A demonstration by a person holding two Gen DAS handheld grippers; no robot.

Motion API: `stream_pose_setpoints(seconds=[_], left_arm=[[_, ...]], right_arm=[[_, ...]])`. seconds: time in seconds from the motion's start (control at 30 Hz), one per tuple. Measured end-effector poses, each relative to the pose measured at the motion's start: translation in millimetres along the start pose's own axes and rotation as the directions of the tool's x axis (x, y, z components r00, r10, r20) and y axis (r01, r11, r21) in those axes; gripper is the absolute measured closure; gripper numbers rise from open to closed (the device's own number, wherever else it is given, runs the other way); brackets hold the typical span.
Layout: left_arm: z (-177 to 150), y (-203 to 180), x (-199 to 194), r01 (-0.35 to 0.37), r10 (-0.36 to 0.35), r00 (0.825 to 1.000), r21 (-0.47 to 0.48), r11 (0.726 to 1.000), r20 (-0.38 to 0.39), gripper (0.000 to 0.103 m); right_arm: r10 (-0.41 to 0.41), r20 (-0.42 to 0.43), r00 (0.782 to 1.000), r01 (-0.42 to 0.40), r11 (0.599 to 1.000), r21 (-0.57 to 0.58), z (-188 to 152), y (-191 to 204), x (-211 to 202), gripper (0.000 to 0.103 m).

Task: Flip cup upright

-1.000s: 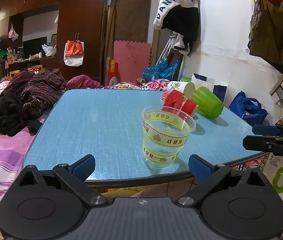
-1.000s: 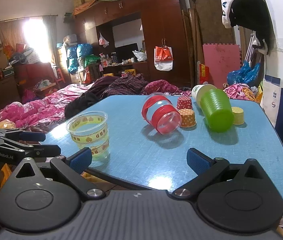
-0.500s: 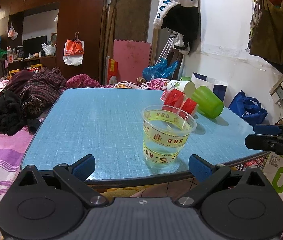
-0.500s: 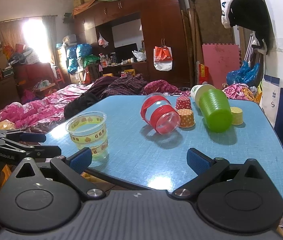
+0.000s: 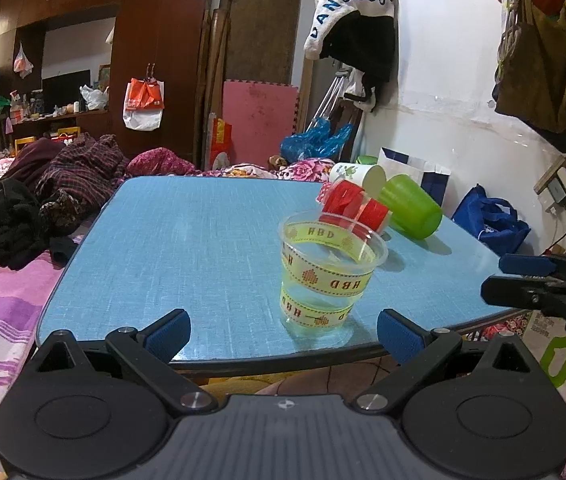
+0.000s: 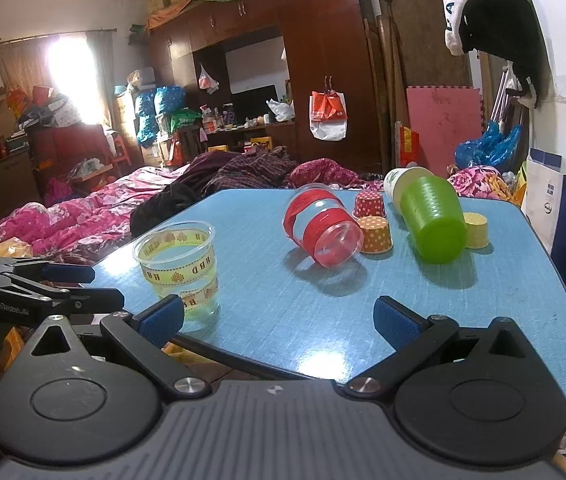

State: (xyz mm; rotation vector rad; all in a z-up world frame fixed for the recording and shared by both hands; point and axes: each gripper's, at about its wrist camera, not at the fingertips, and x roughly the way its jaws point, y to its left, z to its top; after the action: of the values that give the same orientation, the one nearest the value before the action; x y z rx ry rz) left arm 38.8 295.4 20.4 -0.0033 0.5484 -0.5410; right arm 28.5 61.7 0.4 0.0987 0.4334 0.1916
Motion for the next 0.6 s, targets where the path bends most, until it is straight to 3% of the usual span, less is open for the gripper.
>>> stream_pose_setpoints(seconds=[0.6], left_arm=[[1.6, 2.9, 3.5, -0.013, 0.013, 1.000, -0.009, 1.000, 0.006, 0.002]], right_arm=[[0.008, -0.003, 1.000, -0.008, 1.000, -0.014, 0.4, 1.1, -0.3, 0.001]])
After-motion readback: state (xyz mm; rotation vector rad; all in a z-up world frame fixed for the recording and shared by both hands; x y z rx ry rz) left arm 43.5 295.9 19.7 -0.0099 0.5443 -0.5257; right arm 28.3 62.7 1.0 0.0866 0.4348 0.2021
